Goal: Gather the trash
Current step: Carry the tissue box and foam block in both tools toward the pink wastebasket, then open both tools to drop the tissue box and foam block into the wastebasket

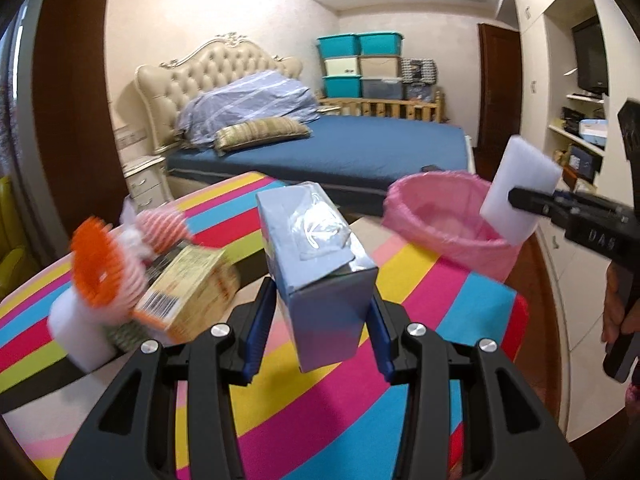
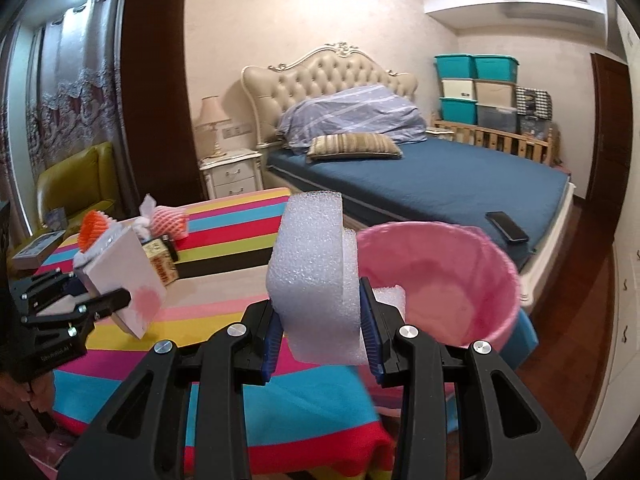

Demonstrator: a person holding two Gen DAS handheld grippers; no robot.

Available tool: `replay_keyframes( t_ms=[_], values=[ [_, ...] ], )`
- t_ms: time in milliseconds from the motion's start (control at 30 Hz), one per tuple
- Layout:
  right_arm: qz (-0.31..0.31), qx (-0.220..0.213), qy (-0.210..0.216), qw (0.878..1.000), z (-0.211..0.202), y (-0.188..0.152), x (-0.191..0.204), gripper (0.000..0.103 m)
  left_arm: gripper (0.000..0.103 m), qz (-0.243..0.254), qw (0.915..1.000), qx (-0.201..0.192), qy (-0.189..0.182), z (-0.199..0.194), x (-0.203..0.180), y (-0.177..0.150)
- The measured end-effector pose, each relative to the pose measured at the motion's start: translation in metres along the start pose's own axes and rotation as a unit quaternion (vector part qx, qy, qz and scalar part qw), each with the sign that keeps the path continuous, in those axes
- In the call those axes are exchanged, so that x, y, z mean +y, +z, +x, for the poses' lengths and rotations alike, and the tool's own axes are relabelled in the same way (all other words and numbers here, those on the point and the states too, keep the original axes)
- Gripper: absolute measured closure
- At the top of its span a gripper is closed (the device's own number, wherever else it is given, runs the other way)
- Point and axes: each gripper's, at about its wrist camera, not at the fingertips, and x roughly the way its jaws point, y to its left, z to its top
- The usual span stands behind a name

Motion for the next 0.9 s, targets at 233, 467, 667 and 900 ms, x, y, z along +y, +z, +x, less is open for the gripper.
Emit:
replay_keyframes(
  t_ms=[233,467,667,900],
  values=[
    [0.022,-0.002,-0.021,1.000,0.003,-0.005,-0.032,0.069,0.060,-0.009,0.9977,-0.026,-0.063,0.019,-0.018,0.028],
    [0.037,-0.006,-0.036,0.999,0.015,-0.002,-0.061,0.069,0.060,-0.012,0.9925,-0.035,-0.117,0.052,-0.035,0.058],
    [0.060,-0.007,-0.036,0.998,0.031,0.001,-0.086,0.068,0.060,-0.010,0.9894,-0.022,-0.143,0.089,-0.056,0.080],
    [0.071,0.009,-0.033,0.997,0.052,-0.003,-0.101,0.068,0.060,-0.012,0.9869,-0.003,-0.161,0.140,-0.088,0.106]
  ],
)
